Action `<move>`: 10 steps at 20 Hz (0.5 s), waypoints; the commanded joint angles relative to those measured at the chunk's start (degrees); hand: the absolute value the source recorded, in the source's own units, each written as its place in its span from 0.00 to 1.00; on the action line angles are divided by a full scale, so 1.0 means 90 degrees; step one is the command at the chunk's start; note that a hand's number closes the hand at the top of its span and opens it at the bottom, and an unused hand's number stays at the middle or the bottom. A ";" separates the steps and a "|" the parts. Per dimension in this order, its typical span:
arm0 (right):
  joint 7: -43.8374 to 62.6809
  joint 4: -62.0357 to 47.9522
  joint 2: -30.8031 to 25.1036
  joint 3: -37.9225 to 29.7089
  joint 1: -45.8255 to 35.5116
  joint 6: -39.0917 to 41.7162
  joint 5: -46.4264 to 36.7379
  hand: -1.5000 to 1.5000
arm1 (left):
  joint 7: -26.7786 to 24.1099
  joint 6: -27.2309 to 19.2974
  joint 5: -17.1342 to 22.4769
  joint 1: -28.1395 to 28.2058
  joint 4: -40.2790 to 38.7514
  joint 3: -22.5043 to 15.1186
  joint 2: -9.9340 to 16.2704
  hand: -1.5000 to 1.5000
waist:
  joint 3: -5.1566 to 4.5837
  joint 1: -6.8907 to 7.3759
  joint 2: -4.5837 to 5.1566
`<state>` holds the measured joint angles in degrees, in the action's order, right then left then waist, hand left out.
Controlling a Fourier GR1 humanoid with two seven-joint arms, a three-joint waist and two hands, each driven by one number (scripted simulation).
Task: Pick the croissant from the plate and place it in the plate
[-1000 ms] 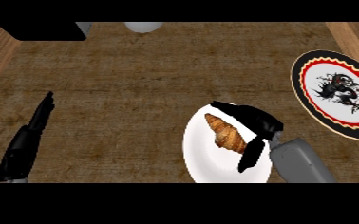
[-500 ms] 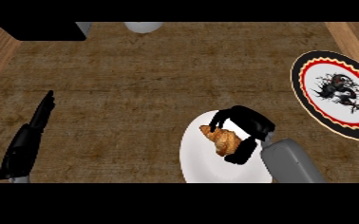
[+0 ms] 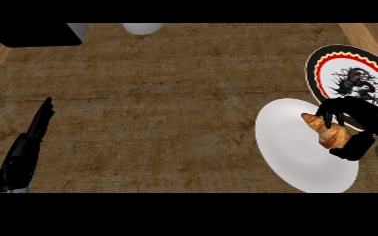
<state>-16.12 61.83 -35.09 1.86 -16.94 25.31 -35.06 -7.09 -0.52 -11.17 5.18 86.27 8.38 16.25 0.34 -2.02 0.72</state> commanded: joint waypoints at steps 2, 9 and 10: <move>-0.0652 -0.0909 -0.1738 -0.1153 0.0051 -0.0469 -0.0063 1.00 | -0.0002 -0.0027 0.0050 0.0010 0.0066 0.0071 0.0003 0.50 | 0.0062 -0.0069 0.0096; -0.1850 -0.2223 -0.2698 -0.2456 -0.0110 -0.1540 0.0316 1.00 | -0.0051 0.0051 0.0144 -0.0045 0.0112 0.0037 -0.0051 0.50 | 0.0083 0.0162 0.0089; -0.2006 -0.2354 -0.2710 -0.2567 -0.0213 -0.1681 0.0373 1.00 | -0.0073 0.0052 0.0091 -0.0086 0.0089 -0.0028 -0.0063 0.50 | 0.0088 0.0228 0.0117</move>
<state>-28.72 45.97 -55.49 -15.98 -17.83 14.48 -33.28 -7.73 -0.17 -10.33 5.00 86.88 8.51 15.91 0.98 -0.90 1.61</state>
